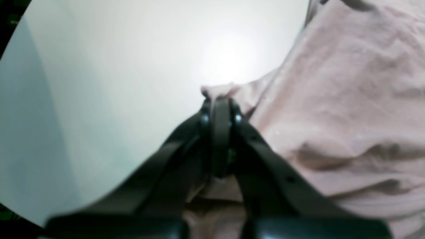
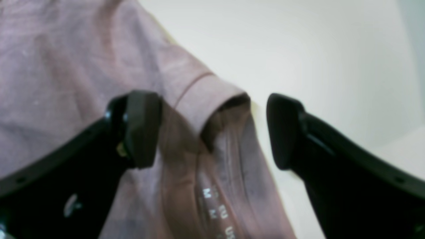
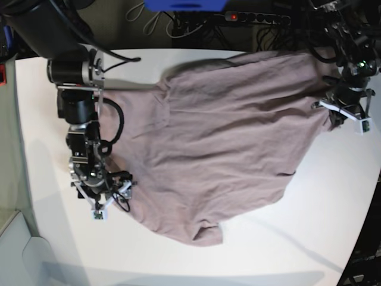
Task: Layout the t-shirt on the table in an organized manner, then fold the t-shirt properly
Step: 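Pull the t-shirt taut between both grippers and lower it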
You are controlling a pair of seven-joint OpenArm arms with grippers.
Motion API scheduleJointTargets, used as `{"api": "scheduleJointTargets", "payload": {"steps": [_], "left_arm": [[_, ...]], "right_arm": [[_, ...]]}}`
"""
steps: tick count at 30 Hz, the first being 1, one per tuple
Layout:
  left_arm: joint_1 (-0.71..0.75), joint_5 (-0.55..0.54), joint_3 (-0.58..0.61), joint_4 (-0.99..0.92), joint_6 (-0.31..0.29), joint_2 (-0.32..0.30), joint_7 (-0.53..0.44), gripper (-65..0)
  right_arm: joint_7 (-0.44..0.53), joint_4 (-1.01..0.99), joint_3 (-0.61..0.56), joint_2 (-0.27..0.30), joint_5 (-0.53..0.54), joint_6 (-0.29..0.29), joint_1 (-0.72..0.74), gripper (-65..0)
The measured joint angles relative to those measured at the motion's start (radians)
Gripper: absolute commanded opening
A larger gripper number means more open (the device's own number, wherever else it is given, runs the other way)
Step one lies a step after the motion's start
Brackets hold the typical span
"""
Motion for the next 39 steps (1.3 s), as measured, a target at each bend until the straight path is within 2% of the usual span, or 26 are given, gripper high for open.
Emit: {"api": "scheduleJointTargets", "payload": {"steps": [2, 4, 7, 10, 11, 16, 18, 20, 21, 25, 28, 31, 34, 36, 38, 39], "left_arm": [[0.0, 0.0, -0.016, 0.0, 0.0, 0.002, 0.0, -64.8], [0.0, 0.001, -0.023, 0.0, 0.0, 0.0, 0.0, -64.8], [-0.004, 0.0, -0.043, -0.011, 0.0, 0.002, 0.0, -64.8], [-0.003, 0.0, -0.058, -0.011, 0.0, 0.001, 0.0, -64.8], [-0.002, -0.002, -0.068, -0.011, 0.0, 0.002, 0.0, -64.8], [-0.001, -0.011, -0.16, 0.0, -0.007, 0.035, 0.001, -64.8], [-0.004, -0.013, -0.192, 0.0, -0.008, 0.035, 0.012, -64.8], [-0.01, -0.026, -0.203, 0.0, -0.012, 0.034, 0.01, -64.8], [-0.013, -0.035, -0.201, 0.0, -0.02, 0.035, 0.007, -64.8], [-0.02, -0.113, -0.201, 0.0, -0.026, 0.032, 0.011, -64.8], [-0.019, -0.13, -0.196, -0.001, -0.026, 0.034, 0.013, -64.8], [-0.011, -0.124, -0.143, 0.0, -0.007, 0.043, 0.01, -64.8], [0.019, -0.123, -0.079, 0.028, -0.002, 0.077, 0.005, -64.8], [0.054, -0.112, -0.011, 0.085, 0.014, 0.112, 0.003, -64.8], [0.095, -0.124, 0.075, 0.158, -0.006, 0.146, 0.013, -64.8], [0.11, -0.111, 0.119, 0.202, 0.005, 0.157, 0.017, -64.8]], "right_arm": [[0.017, -0.017, -0.01, 0.003, 0.0, 0.0, 0.002, -17.6], [0.019, -0.018, -0.061, 0.012, 0.0, 0.0, 0.003, -23.6], [0.022, -0.018, -0.141, 0.02, 0.0, 0.0, 0.009, -42.1], [0.02, -0.018, -0.151, 0.022, 0.001, 0.0, 0.01, -61.9], [0.019, -0.016, -0.141, 0.023, 0.001, 0.0, 0.008, -65.0], [0.014, -0.013, -0.069, 0.045, 0.01, 0.009, 0.01, -65.0], [0.011, -0.013, -0.009, 0.058, 0.012, -0.016, 0.01, -65.0], [0.007, -0.013, 0.041, 0.067, 0.016, -0.083, 0.011, -65.0], [0.001, -0.007, 0.061, 0.073, 0.017, -0.097, 0.01, -65.0], [-0.003, 0.038, 0.105, 0.094, 0.022, -0.1, -0.013, -65.0], [0.007, 0.057, 0.102, 0.097, 0.022, -0.103, -0.054, -65.0], [0.023, 0.059, 0.102, 0.106, 0.022, -0.107, -0.091, -65.0], [0.013, 0.064, 0.102, 0.122, 0.014, -0.122, -0.098, -65.0], [0.014, 0.064, 0.102, 0.135, 0.014, -0.122, -0.103, -65.0], [0.015, 0.064, 0.103, 0.145, 0.01, -0.133, -0.11, -65.0], [0.02, 0.064, 0.103, 0.148, 0.008, -0.134, -0.113, -65.0]]}}
